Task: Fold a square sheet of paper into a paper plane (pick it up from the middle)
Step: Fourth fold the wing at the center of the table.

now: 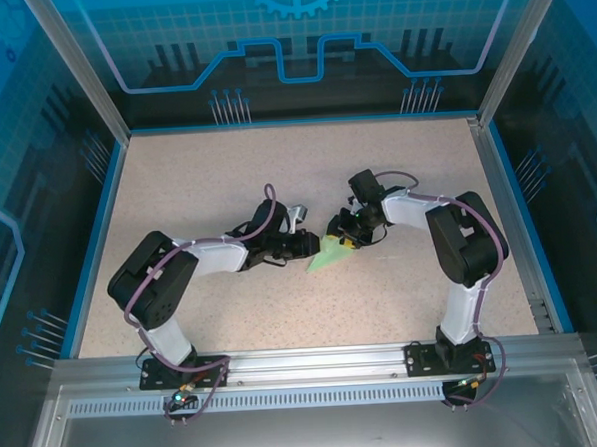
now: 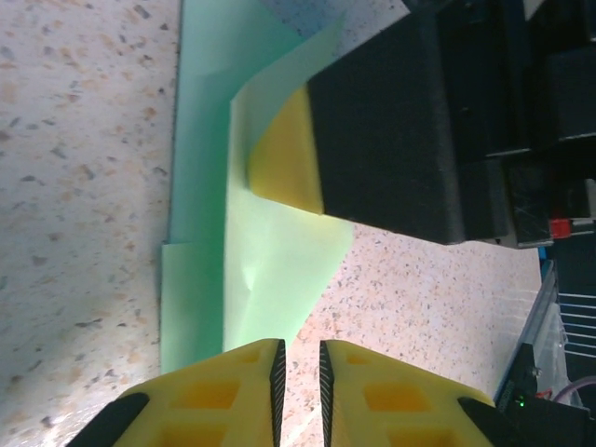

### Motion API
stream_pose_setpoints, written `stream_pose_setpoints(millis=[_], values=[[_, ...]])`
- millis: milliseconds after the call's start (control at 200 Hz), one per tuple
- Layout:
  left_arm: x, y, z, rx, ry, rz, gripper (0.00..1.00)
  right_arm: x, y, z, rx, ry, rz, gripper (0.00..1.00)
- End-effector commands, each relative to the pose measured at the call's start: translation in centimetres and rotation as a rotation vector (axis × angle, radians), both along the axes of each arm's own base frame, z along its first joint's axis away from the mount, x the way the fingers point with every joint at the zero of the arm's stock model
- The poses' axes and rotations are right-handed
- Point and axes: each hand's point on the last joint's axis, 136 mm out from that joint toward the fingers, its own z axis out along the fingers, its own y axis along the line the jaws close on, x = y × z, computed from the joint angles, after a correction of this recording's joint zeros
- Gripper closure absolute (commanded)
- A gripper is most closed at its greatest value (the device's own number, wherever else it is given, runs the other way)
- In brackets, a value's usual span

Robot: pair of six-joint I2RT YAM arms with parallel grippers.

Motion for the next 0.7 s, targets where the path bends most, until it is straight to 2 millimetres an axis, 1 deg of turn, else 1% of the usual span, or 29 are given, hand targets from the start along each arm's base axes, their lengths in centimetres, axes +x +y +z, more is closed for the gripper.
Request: stream_pose_setpoints(millis=[0,160,215,305,410,585,695], values=[[0.0,-1.5,0.3,-0.027,-0.001,-0.047,0.81,-3.7,-3.1,-4.8,-0.195,0.162,-0.015,0.57],[0.6,-2.1,-1.0,0.015,0.027,-0.048,0.84,-3.8,-3.2,-4.8,-0.207,0.166,-0.002,0.56],[0.9,-1.8,-1.6,0.039,0.038,-0.029,0.85,-3.9,-3.3,-4.9,-0.218,0.17,0.004,0.56],[1.2,-1.3,-2.5,0.081,0.05,-0.001,0.89,-4.3,-3.6,-5.2,-0.234,0.19,0.005,0.59],[1.0,-0.8,-3.6,0.116,0.069,0.013,0.91,-4.5,-3.8,-5.5,-0.251,0.205,0.003,0.6],[0.8,-0.6,-4.6,0.141,0.092,0.012,0.93,-4.6,-4.0,-5.6,-0.266,0.218,0.0,0.61],[1.0,-0.5,-4.8,0.148,0.09,0.017,0.94,-4.7,-4.2,-5.6,-0.278,0.227,-0.004,0.63]])
